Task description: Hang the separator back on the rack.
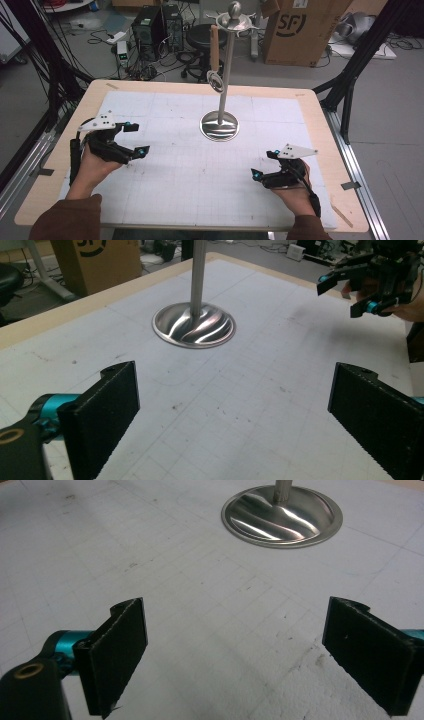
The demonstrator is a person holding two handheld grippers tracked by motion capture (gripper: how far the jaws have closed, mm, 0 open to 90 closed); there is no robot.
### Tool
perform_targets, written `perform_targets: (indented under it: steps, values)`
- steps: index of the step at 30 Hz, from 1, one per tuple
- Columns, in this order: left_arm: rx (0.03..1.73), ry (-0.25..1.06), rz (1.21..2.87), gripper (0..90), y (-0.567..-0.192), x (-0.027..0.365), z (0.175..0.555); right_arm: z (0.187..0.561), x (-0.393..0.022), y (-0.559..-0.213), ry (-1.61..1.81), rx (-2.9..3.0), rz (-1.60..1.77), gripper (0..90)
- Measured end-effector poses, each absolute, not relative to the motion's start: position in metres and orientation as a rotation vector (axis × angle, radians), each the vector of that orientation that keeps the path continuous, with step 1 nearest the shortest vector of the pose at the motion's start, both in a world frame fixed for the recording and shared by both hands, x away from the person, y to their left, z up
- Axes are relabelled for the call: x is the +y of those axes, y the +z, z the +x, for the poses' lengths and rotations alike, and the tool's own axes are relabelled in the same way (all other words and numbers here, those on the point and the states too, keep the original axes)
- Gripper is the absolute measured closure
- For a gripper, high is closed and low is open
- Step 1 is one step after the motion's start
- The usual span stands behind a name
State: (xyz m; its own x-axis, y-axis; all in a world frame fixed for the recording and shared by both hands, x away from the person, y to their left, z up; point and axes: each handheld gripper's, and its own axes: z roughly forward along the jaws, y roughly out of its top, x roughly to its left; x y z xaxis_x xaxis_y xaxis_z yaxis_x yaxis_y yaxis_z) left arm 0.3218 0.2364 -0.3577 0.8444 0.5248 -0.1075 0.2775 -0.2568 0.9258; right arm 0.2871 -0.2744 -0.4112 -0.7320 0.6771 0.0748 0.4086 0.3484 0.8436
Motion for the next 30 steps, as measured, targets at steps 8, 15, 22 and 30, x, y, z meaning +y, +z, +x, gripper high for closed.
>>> perform_targets:
  steps: [8,15,22,30]
  values:
    - [0.603,0.266,1.865,6.8,-0.362,0.236,0.32,0.287,-0.275,-0.411,1.335,2.326,0.974,9.6]
    - [0.612,0.245,1.848,6.4,-0.368,0.241,0.319,0.288,-0.275,-0.411,1.34,2.317,0.971,9.7]
    - [0.619,0.24,1.849,4.1,-0.374,0.242,0.32,0.288,-0.276,-0.413,1.345,2.322,0.981,9.7]
    - [0.611,0.226,1.85,1.6,-0.378,0.24,0.321,0.288,-0.276,-0.413,1.339,2.324,0.978,9.6]
